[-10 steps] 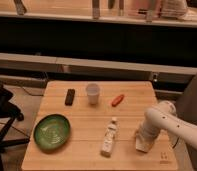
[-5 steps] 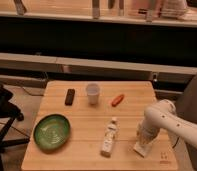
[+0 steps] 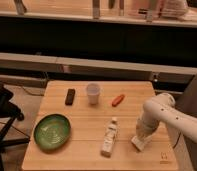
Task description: Place the white sponge in the ceramic cup
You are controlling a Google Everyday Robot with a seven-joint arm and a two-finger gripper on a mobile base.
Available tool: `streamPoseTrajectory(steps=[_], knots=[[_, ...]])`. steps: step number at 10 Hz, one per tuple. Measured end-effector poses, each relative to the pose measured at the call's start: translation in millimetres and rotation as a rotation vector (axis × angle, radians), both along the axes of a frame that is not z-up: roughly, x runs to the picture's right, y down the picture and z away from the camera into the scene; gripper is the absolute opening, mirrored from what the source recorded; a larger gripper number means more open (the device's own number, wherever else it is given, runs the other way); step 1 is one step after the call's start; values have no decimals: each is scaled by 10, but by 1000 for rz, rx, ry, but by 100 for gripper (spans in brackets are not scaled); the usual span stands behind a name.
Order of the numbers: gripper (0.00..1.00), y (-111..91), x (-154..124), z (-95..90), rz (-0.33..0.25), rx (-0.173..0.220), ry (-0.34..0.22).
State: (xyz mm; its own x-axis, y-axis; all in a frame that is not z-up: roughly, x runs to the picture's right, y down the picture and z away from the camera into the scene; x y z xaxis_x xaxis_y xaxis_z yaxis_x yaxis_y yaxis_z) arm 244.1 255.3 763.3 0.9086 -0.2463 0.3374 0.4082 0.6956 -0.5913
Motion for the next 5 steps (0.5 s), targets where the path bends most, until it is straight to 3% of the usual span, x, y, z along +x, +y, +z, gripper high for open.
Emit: streamPoseTrajectory(steps=[1,2,5], knots=[[26,53,-4,-12,-4,6,-4],[31,71,-6,-22,-4,10,-1],[54,-69,-61,30,-16,16,-3]])
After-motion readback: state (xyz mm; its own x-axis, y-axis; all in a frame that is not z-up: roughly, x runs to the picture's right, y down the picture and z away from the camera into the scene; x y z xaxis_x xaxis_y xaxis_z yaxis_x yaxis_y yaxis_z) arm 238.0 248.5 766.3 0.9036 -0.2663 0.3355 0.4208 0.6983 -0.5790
